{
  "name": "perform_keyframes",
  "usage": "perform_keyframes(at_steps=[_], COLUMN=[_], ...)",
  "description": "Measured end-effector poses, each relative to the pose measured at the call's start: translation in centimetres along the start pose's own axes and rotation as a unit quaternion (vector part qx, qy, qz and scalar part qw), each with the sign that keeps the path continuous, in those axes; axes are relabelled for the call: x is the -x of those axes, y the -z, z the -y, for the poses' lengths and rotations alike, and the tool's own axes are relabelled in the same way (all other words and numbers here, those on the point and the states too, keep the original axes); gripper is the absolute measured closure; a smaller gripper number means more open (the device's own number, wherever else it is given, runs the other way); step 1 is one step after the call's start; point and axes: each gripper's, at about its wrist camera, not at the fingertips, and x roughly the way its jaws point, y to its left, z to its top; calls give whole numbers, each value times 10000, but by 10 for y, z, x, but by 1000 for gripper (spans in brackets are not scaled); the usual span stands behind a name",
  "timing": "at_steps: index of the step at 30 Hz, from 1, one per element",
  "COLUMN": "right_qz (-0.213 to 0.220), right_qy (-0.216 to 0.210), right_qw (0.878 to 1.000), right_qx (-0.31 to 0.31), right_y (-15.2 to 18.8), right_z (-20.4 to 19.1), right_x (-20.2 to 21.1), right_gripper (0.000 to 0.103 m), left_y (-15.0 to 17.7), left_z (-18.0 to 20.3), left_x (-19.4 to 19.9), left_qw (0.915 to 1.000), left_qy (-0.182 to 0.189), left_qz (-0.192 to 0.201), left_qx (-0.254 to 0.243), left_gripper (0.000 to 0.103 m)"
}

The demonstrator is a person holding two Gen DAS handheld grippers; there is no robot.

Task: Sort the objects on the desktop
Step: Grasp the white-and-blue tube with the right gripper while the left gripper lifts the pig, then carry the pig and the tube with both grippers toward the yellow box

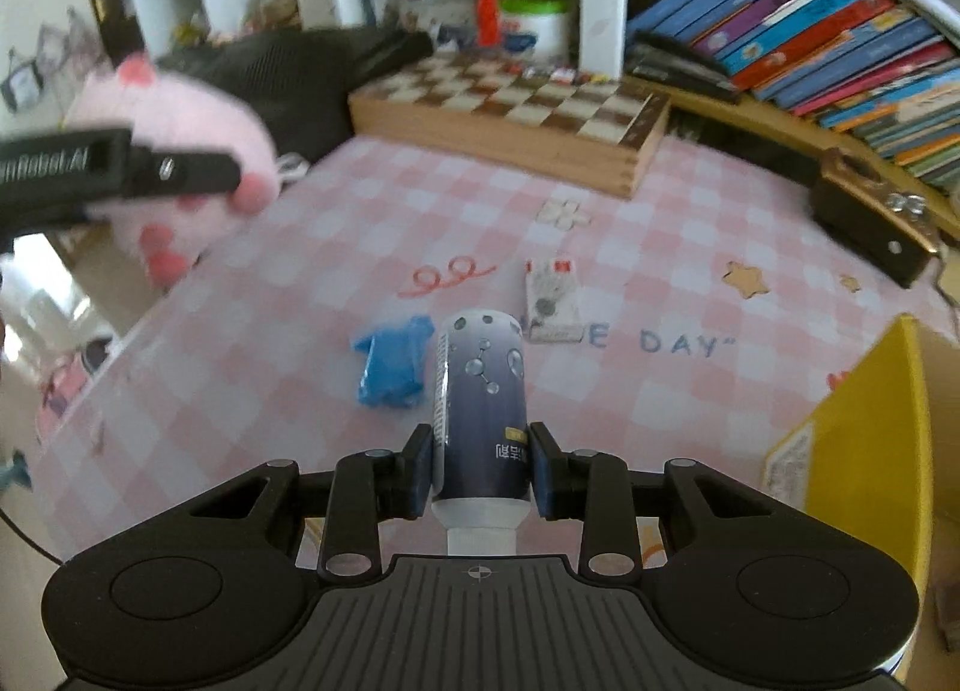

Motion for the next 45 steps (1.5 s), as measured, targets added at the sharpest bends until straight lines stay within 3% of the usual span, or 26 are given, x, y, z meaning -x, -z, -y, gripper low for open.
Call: perform_keyframes(at_steps=[20, 45], right_qz=[628, 441], right_qy=[-226, -159], right_qw=[9970, 9949], right_qx=[-379, -891], right_y=[36, 141], right_z=[-17, -45], right_x=[96, 177], right_gripper=[71, 71], left_y=[33, 109], left_z=[15, 46], left_x=[84, 181], left_qw=[9991, 9876], left_qy=[406, 1342], left_qz=[62, -545], left_qx=[-52, -613], left_gripper=[40, 40])
